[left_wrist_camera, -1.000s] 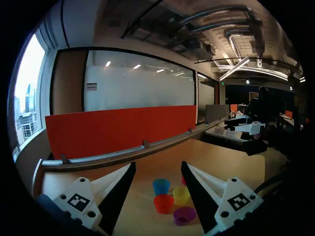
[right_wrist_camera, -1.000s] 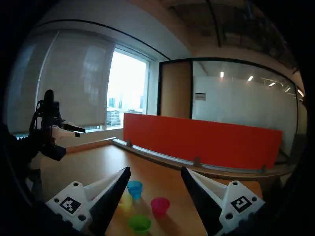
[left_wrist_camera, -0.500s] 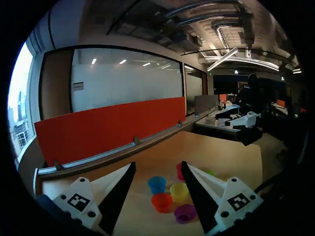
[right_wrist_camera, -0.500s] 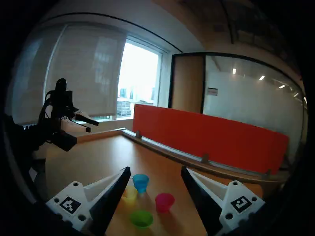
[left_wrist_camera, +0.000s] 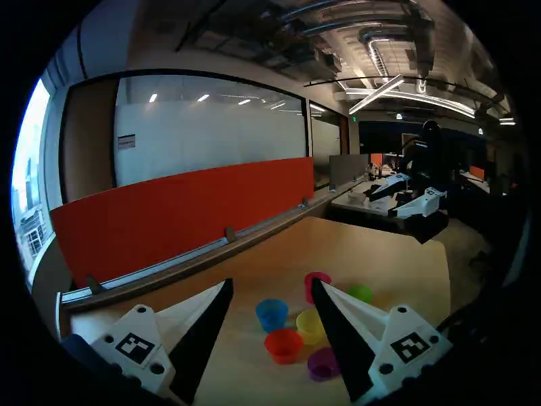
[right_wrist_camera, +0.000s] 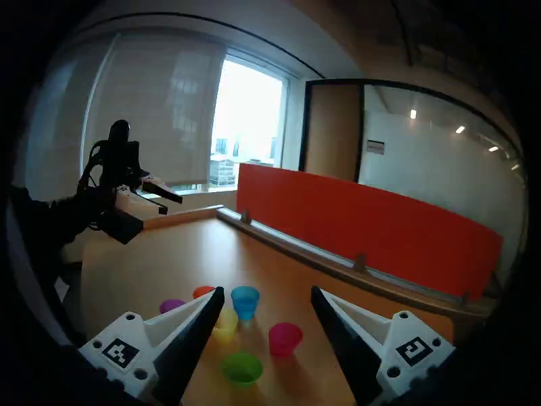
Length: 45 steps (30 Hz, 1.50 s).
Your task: Pour water
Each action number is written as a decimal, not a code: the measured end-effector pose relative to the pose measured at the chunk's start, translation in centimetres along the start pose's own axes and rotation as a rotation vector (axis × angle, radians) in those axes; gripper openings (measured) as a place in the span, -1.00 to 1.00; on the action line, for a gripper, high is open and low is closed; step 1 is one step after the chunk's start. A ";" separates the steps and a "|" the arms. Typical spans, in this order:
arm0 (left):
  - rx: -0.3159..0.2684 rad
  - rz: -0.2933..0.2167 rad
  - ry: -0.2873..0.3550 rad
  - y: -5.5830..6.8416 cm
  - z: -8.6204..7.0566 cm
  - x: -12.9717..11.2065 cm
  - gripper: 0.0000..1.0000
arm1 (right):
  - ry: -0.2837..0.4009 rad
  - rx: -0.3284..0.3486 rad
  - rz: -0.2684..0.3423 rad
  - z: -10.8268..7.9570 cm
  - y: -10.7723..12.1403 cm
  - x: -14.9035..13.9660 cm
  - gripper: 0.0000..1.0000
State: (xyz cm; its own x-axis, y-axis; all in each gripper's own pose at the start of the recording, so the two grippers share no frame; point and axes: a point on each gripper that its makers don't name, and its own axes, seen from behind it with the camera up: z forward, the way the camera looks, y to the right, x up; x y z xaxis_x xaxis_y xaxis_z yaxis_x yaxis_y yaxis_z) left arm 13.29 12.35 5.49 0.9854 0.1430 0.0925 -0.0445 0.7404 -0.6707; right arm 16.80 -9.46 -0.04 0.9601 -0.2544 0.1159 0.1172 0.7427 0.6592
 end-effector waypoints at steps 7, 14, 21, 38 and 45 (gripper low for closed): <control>-0.040 0.010 -0.028 -0.1 1.9 -1.4 0.69 | -0.041 0.025 -0.009 0.9 -0.4 -1.3 0.99; -0.090 0.027 -0.052 0.1 3.6 -2.3 0.69 | -0.080 0.051 -0.011 1.3 -1.0 -2.4 0.98; -0.129 0.048 -0.083 0.1 5.0 -3.5 0.69 | -0.127 0.064 -0.009 1.6 -1.2 -3.9 0.99; -0.198 0.101 -0.167 0.6 8.4 -6.8 0.69 | -0.201 0.076 -0.002 2.6 -1.6 -7.7 0.99; -0.220 0.105 -0.195 0.5 9.6 -8.1 0.69 | -0.226 0.080 -0.006 2.9 -1.7 -9.3 0.99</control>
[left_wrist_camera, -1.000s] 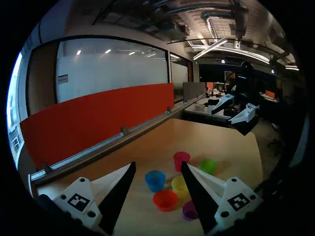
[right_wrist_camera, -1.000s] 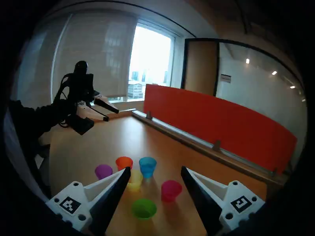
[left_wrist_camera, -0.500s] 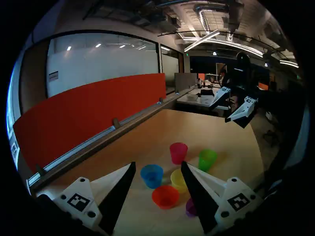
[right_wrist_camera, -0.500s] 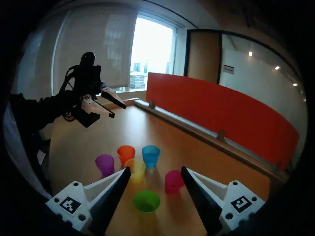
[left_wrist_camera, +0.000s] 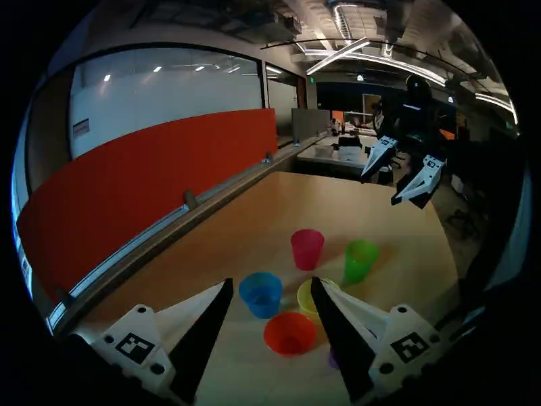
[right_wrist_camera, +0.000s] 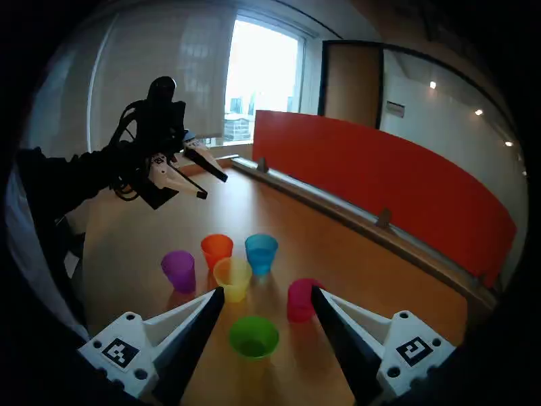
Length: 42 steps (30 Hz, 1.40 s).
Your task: Pour water
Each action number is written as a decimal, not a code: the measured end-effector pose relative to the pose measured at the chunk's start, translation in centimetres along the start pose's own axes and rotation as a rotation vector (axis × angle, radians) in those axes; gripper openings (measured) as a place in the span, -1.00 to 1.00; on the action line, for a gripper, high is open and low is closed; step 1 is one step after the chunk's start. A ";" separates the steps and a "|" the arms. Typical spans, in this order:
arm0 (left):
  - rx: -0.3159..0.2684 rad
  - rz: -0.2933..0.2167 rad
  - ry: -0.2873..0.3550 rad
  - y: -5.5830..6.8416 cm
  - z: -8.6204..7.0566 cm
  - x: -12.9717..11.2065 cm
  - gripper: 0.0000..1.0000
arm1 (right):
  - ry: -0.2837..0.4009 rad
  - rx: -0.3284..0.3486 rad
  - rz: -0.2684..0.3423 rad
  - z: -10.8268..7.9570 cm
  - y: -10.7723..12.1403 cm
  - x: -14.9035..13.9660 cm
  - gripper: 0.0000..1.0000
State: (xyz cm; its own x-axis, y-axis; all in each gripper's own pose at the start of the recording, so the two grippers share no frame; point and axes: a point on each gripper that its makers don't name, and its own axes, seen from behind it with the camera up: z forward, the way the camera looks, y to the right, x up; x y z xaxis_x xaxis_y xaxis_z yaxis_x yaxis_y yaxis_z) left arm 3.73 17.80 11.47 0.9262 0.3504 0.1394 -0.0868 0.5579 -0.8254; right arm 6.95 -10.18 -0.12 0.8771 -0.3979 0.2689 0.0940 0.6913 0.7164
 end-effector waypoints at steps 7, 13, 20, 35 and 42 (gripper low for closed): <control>-0.018 0.015 -0.036 0.0 1.4 -1.4 0.69 | -0.021 0.005 -0.001 0.7 -0.2 -1.2 0.99; -0.041 0.028 -0.059 0.1 2.4 -2.3 0.69 | -0.042 0.008 0.003 1.3 -0.1 -2.4 0.99; -0.061 0.045 -0.095 -0.1 3.6 -3.9 0.69 | -0.062 0.013 0.004 2.1 -0.1 -3.9 0.99; -0.082 0.034 -0.170 -0.7 6.2 -6.4 0.69 | -0.095 0.023 0.006 3.3 0.1 -6.2 0.99; -0.075 0.027 -0.215 -0.9 7.1 -7.0 0.69 | -0.096 0.030 0.009 3.8 0.0 -6.7 0.99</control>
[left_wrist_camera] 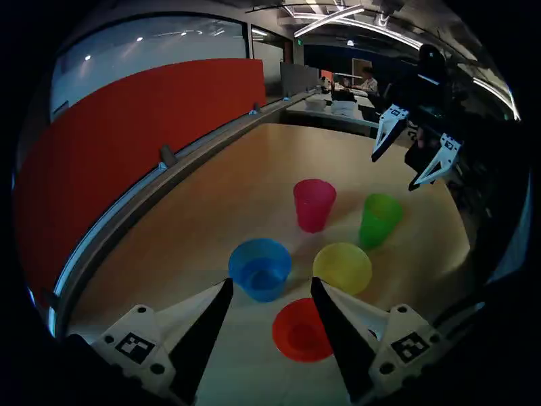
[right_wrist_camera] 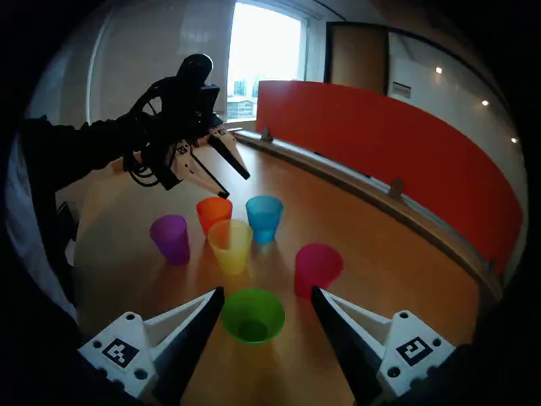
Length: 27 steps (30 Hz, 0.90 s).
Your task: Pour water
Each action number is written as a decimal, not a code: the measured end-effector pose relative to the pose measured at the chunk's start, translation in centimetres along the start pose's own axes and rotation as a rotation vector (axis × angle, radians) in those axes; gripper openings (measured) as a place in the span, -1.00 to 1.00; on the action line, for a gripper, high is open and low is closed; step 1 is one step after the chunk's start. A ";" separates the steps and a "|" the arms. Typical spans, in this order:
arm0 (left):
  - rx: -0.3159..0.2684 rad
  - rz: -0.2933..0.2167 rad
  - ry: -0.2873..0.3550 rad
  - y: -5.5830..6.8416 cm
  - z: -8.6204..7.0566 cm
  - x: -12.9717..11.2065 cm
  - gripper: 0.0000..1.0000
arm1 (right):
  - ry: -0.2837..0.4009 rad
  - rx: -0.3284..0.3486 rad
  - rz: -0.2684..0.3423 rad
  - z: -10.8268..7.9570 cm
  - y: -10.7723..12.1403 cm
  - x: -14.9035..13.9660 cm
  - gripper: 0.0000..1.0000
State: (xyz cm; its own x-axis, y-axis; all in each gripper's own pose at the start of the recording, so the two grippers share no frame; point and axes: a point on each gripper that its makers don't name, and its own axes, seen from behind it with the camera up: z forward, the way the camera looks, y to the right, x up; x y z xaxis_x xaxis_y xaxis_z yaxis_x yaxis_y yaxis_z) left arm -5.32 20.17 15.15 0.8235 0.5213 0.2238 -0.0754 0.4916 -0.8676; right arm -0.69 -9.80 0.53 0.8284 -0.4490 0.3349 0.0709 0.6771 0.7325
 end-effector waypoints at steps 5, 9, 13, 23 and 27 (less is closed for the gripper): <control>0.000 -0.013 -0.031 -0.2 0.8 -0.3 0.69 | -0.003 0.005 -0.004 0.2 -0.2 -0.3 0.98; 0.011 -0.020 -0.050 -0.6 1.5 -0.3 0.70 | -0.006 0.005 -0.009 0.4 -0.1 -0.5 0.99; 0.019 -0.026 -0.070 -0.9 2.2 -0.5 0.70 | -0.009 0.007 -0.013 0.5 -0.1 -0.8 0.99; 0.035 -0.033 -0.128 -1.0 3.7 -1.1 0.70 | -0.014 0.015 -0.017 1.0 0.0 -1.4 0.99; 0.036 -0.034 -0.148 -0.9 4.1 -1.3 0.70 | -0.020 0.014 -0.025 1.1 0.2 -1.7 0.99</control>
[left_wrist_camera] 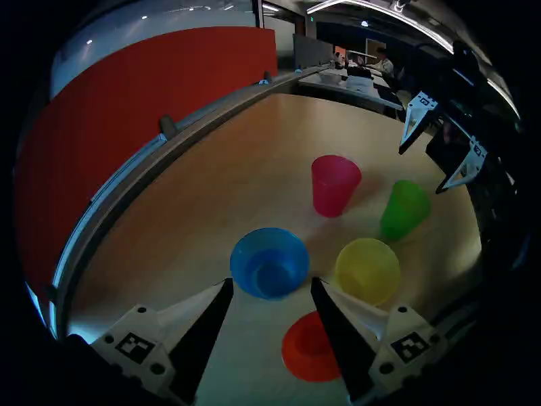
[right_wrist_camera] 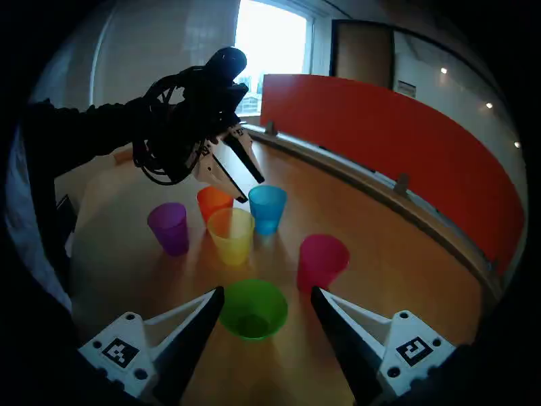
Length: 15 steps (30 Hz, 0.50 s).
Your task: Pour water
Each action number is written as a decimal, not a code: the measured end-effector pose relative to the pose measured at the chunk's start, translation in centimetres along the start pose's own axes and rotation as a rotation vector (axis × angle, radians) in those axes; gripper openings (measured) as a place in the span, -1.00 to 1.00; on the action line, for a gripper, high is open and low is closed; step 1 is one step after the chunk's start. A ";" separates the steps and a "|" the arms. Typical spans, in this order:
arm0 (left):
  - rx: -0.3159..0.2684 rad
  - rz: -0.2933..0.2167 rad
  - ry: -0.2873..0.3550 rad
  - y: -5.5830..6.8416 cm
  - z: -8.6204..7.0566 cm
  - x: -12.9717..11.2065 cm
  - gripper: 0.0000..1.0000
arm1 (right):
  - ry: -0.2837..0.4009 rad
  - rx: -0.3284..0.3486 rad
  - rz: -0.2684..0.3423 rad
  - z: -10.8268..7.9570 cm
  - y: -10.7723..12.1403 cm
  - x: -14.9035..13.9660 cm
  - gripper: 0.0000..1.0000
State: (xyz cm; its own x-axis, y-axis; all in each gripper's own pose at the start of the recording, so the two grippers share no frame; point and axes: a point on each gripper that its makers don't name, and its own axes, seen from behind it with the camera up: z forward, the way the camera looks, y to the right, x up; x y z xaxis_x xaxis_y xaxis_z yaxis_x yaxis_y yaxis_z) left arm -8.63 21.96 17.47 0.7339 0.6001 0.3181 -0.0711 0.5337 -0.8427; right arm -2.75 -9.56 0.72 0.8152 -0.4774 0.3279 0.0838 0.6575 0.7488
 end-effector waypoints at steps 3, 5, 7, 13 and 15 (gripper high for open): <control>-0.001 0.001 -0.007 0.1 0.3 0.1 0.70 | -0.006 0.000 -0.008 0.1 0.1 -0.3 0.99; 0.002 0.001 -0.013 0.2 0.5 0.1 0.70 | -0.011 0.001 -0.013 0.1 0.1 -0.5 0.99; 0.007 0.002 -0.018 0.1 0.7 0.1 0.70 | -0.013 0.002 -0.016 0.3 0.0 -0.6 0.99; 0.016 0.001 -0.037 0.0 1.0 0.0 0.70 | -0.017 0.007 -0.019 0.7 0.0 -0.6 0.99; 0.020 0.001 -0.042 -0.1 1.1 0.1 0.70 | -0.017 0.009 -0.019 0.9 0.0 -0.6 0.98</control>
State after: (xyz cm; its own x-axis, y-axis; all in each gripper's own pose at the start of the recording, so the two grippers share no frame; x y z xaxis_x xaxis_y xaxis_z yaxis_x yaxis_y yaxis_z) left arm -9.30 22.59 18.06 0.7049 0.6251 0.3353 -0.0859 0.5444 -0.8344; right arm -3.74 -9.78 0.99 0.8035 -0.5000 0.3232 0.0941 0.6427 0.7603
